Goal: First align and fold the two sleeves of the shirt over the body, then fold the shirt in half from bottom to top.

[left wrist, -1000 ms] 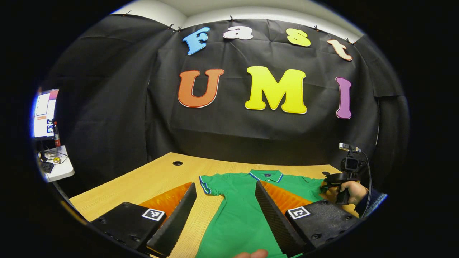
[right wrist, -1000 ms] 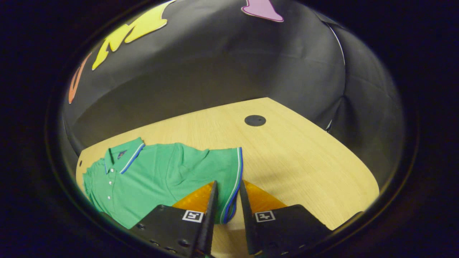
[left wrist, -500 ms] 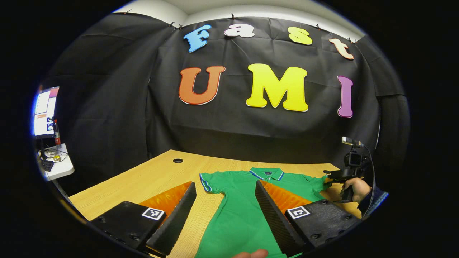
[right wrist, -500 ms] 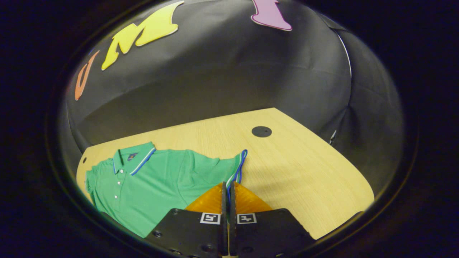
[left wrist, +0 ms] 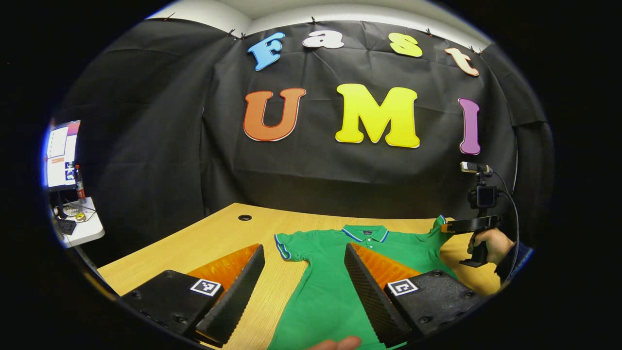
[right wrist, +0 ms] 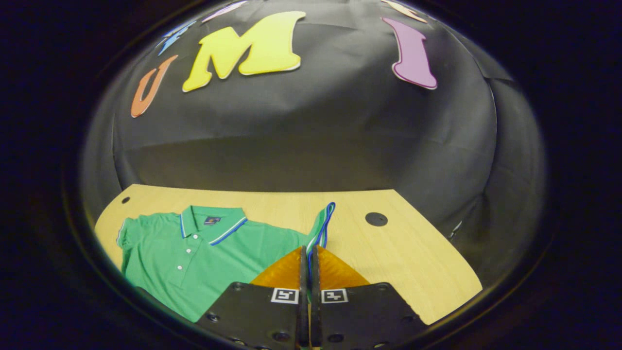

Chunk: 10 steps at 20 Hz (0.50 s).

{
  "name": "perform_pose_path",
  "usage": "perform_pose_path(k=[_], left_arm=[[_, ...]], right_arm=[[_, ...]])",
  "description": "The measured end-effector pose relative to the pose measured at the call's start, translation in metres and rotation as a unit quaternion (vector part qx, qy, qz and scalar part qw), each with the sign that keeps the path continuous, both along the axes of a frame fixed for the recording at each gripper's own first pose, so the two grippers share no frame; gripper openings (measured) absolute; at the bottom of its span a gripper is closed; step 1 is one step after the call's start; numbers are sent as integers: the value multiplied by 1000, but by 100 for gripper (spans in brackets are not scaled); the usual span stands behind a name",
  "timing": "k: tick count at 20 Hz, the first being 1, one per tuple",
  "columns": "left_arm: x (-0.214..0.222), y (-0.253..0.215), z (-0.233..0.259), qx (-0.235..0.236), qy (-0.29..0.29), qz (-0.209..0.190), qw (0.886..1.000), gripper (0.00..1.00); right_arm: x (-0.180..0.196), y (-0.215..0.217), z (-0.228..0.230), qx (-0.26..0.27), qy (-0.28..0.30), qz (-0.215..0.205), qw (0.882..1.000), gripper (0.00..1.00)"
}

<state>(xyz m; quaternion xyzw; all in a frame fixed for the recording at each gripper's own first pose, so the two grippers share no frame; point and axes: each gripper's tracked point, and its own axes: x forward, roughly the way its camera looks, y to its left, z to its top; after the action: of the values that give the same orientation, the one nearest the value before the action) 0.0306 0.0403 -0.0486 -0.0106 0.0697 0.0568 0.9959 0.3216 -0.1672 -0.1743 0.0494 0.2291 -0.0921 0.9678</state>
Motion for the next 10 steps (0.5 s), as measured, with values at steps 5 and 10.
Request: perform_pose_path(k=[5,10], left_arm=[[1,-4,0,-3,-1,-11,1000,100],[2,-5,-5,-8,7,-13,1000,100]], right_arm=[[1,45,17,22,-19,43,999,2],[2,88,23,5,-23,84,996,4]])
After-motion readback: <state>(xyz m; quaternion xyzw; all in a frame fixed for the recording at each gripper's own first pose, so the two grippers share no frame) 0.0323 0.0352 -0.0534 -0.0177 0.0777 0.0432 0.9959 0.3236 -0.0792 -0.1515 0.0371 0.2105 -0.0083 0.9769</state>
